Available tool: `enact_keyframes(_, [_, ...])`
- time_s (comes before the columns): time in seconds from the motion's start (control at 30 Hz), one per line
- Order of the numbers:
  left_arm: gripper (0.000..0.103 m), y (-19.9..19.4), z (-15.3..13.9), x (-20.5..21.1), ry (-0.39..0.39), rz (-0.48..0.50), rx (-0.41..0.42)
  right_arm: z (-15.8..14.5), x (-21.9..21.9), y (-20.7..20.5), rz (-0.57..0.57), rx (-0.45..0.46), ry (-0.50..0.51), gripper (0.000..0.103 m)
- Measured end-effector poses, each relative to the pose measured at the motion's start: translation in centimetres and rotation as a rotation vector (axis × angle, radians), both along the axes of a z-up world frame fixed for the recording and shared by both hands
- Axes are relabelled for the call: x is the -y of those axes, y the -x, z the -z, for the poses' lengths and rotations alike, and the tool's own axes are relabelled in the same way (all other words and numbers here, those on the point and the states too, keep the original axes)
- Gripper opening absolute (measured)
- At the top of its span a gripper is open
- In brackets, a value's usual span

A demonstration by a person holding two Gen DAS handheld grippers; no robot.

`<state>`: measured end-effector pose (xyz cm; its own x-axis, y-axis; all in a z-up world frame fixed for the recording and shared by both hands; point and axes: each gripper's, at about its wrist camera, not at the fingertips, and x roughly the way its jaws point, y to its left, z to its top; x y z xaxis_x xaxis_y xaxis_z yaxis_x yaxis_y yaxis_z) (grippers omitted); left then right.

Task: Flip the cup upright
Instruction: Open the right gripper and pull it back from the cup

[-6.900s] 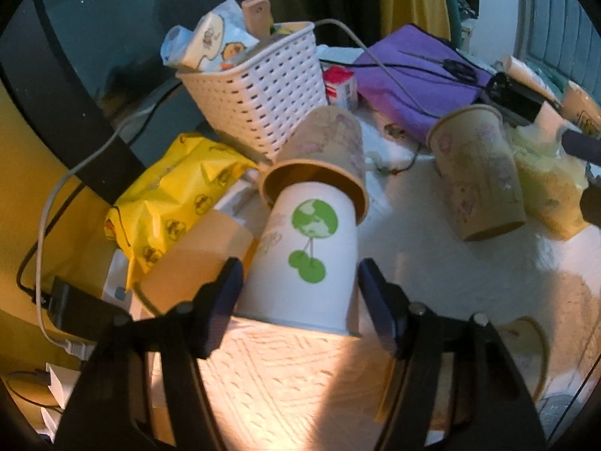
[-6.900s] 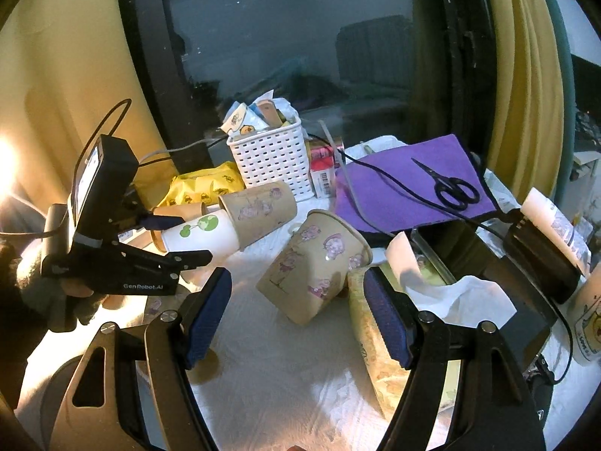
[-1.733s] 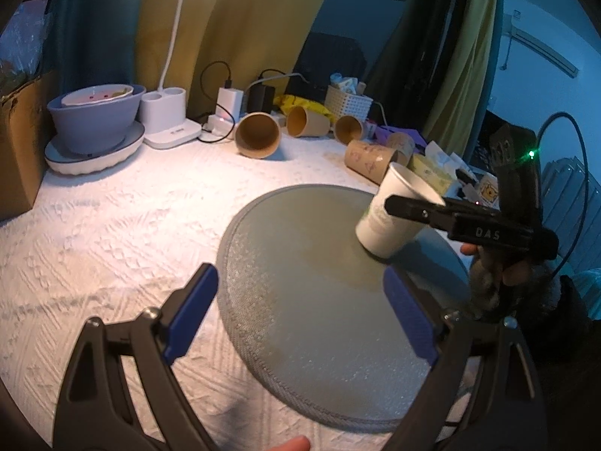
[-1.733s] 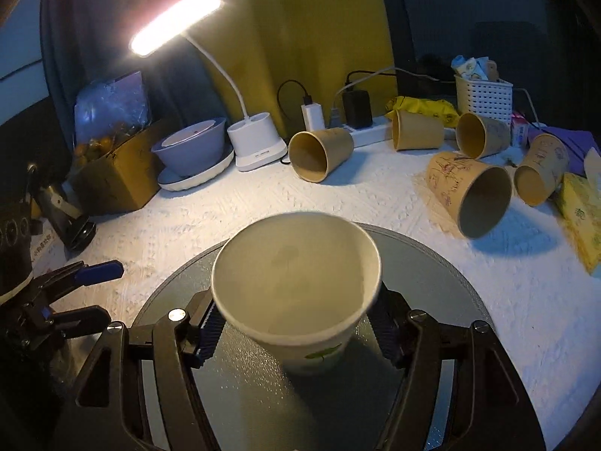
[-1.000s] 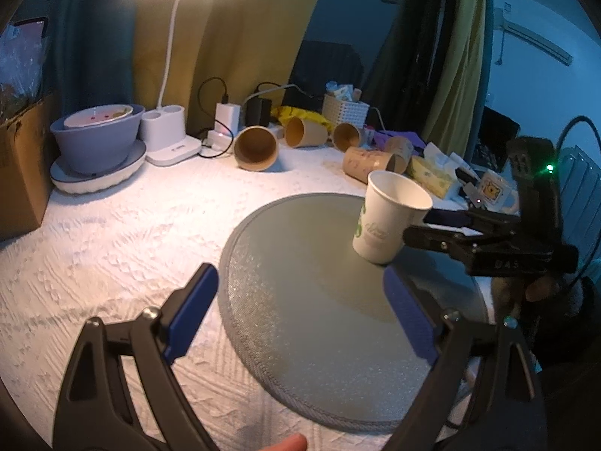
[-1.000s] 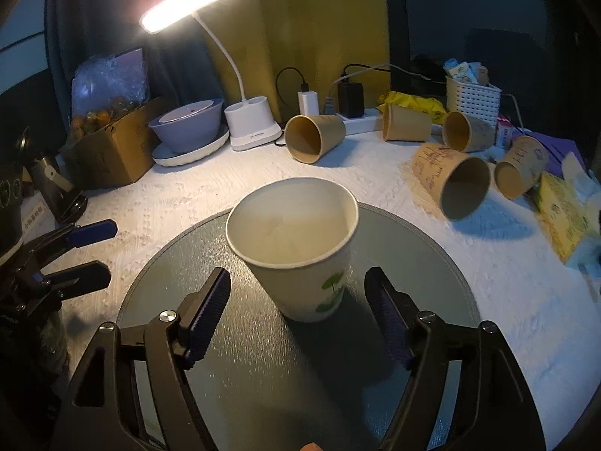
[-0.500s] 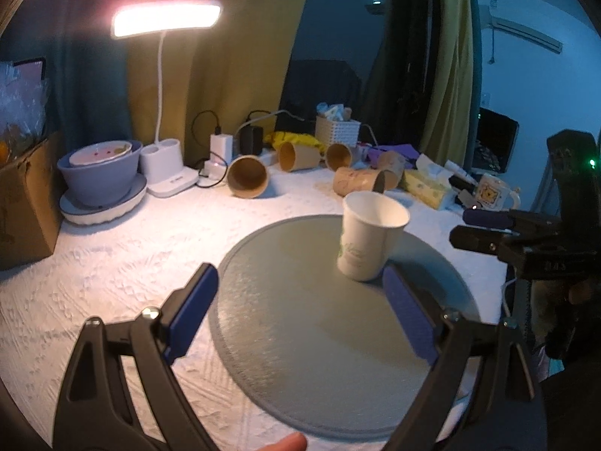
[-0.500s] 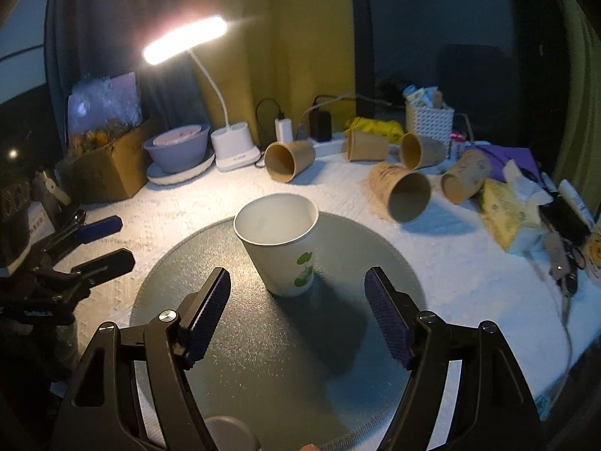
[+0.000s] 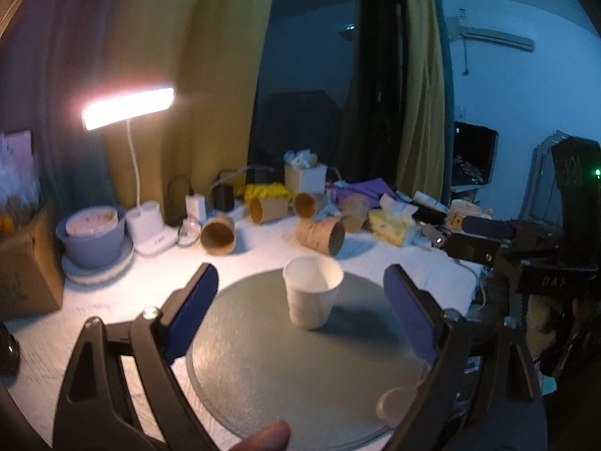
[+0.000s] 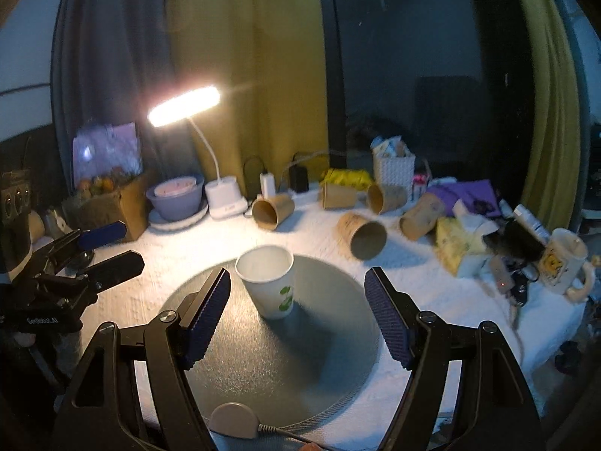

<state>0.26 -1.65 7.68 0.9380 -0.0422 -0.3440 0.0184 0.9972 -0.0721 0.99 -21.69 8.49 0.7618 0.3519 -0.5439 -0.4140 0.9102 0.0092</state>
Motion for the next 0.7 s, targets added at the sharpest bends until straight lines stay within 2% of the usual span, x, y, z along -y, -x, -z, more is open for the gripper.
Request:
enact_keyframes(0.3, [0.091,2.3,-3.6,3.4,-0.063,-0.017,0.092,-3.5,2.1,2.1,0.052,0.076,-0.021,0.078])
enact_keyframes(0.43, [0.091,2.8,-3.7,4.3,-0.085,-0.033,0.103,-3.4,2.4,2.1,0.057,0.059,-0.009,0.082])
enact_keyframes(0.7, [0.091,2.5,-3.6,4.1,-0.06,-0.052,0.083,-3.1,2.4,2.0,0.051,0.047,-0.012,0.082])
